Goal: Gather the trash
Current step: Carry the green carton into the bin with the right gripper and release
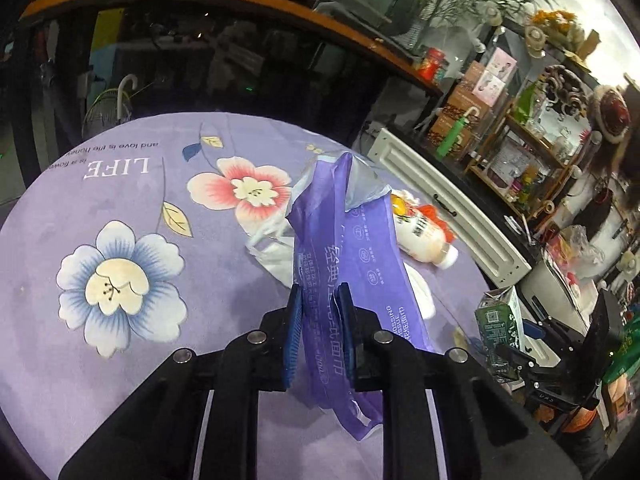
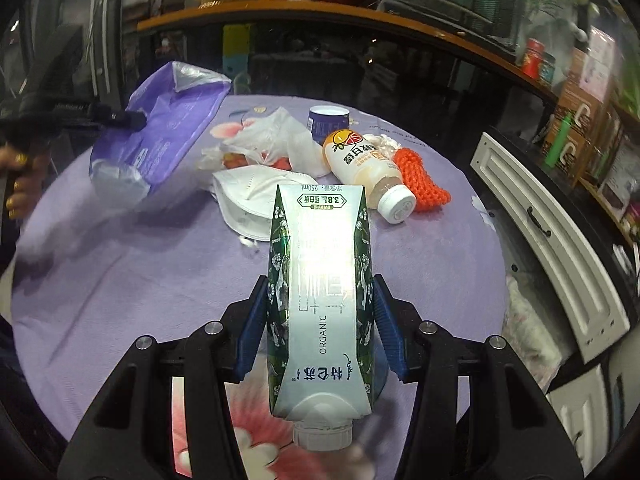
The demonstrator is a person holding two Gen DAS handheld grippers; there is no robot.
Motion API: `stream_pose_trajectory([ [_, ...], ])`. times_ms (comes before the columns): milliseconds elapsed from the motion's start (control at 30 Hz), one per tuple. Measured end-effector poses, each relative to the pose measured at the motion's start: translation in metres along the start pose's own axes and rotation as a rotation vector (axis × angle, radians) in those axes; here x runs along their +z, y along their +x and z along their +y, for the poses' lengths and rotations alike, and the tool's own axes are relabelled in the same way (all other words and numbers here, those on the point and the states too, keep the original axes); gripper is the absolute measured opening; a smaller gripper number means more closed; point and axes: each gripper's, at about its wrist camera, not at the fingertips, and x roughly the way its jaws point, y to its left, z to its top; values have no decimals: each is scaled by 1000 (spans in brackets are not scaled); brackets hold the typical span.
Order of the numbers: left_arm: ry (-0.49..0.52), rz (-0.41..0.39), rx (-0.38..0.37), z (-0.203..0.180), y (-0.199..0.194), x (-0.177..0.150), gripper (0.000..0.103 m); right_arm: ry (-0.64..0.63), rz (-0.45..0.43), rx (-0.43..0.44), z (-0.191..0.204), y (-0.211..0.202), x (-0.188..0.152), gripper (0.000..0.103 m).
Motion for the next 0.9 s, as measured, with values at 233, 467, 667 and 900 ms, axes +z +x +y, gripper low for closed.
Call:
stream_pose_trajectory([
  [233, 107, -15, -88, -56, -14, -30, 18, 153, -55, -34, -6, -42, -41, 51],
  [467, 195, 8, -208, -118, -4, -52, 18, 307, -89, -116, -25, -82, -91, 51],
  [667, 242, 52, -310, -169, 14, -72, 18, 451, -89, -221, -55, -102, -135, 51],
  [900, 292, 88, -359, -208, 27, -89, 18, 556, -36, -313, -86, -85, -173, 51],
])
